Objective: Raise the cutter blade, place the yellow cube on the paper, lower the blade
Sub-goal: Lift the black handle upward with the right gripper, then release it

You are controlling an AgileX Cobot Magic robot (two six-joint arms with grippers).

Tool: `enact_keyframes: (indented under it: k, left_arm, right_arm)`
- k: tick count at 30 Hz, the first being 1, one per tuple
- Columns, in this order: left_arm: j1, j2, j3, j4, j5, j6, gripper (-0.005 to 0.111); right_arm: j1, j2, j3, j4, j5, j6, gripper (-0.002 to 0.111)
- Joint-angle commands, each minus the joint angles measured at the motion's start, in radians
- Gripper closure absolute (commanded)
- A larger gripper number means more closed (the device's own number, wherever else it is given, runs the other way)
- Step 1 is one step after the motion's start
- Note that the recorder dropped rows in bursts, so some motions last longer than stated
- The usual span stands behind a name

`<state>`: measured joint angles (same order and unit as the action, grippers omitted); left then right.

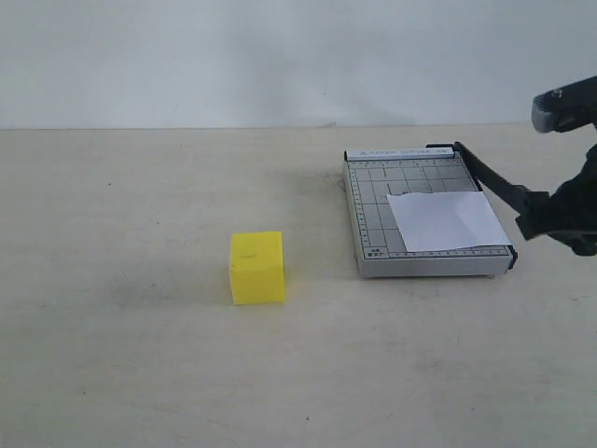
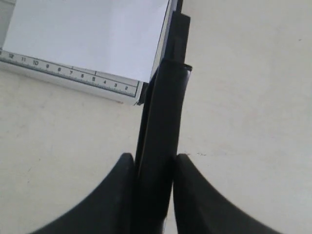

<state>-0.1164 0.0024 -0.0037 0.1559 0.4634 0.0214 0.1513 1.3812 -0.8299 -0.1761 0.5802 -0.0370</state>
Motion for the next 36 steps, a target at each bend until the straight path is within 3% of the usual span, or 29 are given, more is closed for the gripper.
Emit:
enact_keyframes:
  k: [1,7,34,36]
  left_arm:
    - [-0.005,-0.002,0.003,-0.003,-0.004,-0.003,0.051]
    - [-0.005,-0.002,0.003,-0.003,-0.004,-0.003,0.051]
    - [-0.005,-0.002,0.003,-0.003,-0.004,-0.003,0.051]
    - [-0.005,-0.002,0.003,-0.003,-0.004,-0.003,0.051]
  right_arm:
    - [-0.002,-0.037,-0.07,-0.058,0.05,-0.024,0.107]
    - [-0.002,-0.037,-0.137,-0.061,0.063,-0.024,0.107]
    - [-0.002,-0.039,-0.138,-0.054,0.059,-0.026,0.107]
    - [-0.002,-0.039,-0.138,-0.054,0.059,-0.029,0.101]
